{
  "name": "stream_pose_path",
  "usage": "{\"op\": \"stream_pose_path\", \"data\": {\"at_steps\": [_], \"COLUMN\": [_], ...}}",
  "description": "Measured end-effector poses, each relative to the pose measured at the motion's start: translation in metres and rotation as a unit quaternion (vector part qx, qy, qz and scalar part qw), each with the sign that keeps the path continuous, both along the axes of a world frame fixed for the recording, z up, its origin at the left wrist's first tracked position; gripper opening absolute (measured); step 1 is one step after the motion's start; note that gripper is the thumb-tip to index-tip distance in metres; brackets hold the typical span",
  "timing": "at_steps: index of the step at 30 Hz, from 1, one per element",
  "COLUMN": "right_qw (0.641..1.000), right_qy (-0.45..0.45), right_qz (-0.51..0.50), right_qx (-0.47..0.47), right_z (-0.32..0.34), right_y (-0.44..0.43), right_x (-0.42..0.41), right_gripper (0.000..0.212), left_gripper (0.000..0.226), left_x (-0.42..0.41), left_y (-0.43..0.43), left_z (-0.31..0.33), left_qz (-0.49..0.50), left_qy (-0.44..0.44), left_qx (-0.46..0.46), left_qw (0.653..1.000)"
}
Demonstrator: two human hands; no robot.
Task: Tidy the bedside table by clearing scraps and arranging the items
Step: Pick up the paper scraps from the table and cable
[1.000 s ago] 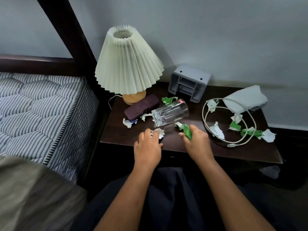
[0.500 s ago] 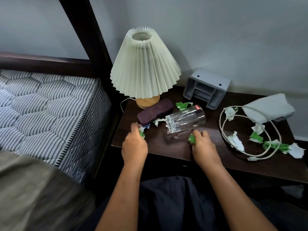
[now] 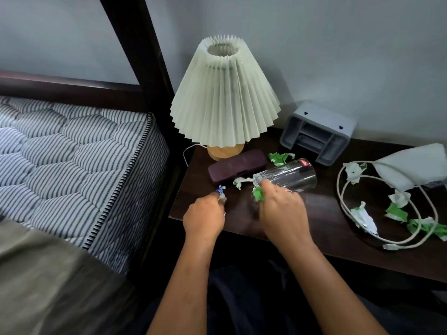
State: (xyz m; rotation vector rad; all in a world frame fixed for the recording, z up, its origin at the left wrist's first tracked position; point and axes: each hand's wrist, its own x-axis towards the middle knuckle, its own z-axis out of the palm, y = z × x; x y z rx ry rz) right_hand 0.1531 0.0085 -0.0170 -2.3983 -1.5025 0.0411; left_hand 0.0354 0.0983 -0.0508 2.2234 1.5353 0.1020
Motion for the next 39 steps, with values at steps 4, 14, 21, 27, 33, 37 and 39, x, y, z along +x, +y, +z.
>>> {"op": "stream_pose_path", "data": {"at_steps": [4, 14, 21, 27, 33, 37, 39], "right_qw": [0.996, 0.979, 0.983, 0.993, 0.966, 0.794, 0.761], "right_qy": [-0.003, 0.078, 0.036, 0.031, 0.208, 0.546, 0.576], "right_qz": [0.038, -0.003, 0.0, 0.032, 0.069, -0.003, -0.014], "right_qx": [-0.077, -0.187, -0.183, -0.11, 0.133, 0.268, 0.298], "right_z": [-0.004, -0.024, -0.026, -0.023, -0.007, 0.018, 0.022], "right_y": [0.018, 0.055, 0.051, 0.046, 0.05, 0.057, 0.057], "right_x": [-0.022, -0.031, -0.034, -0.032, -0.031, -0.031, -0.032], "right_gripper": [0.035, 0.051, 0.048, 0.025, 0.023, 0.059, 0.052], "left_gripper": [0.028, 0.038, 0.012, 0.008, 0.02, 0.022, 0.026], "left_x": [-0.003, -0.015, -0.014, -0.012, -0.001, 0.02, 0.032], "left_y": [0.008, 0.024, 0.024, 0.024, 0.024, 0.011, 0.004], "left_z": [0.015, 0.025, 0.024, 0.023, 0.03, 0.04, 0.041], "left_qz": [0.024, 0.099, 0.103, 0.115, 0.148, 0.189, 0.199], "left_qy": [-0.053, -0.126, -0.135, -0.112, -0.246, -0.516, -0.588], "left_qx": [-0.007, -0.043, -0.033, -0.059, -0.138, -0.329, -0.353], "left_qw": [0.998, 0.986, 0.985, 0.985, 0.948, 0.768, 0.7]}}
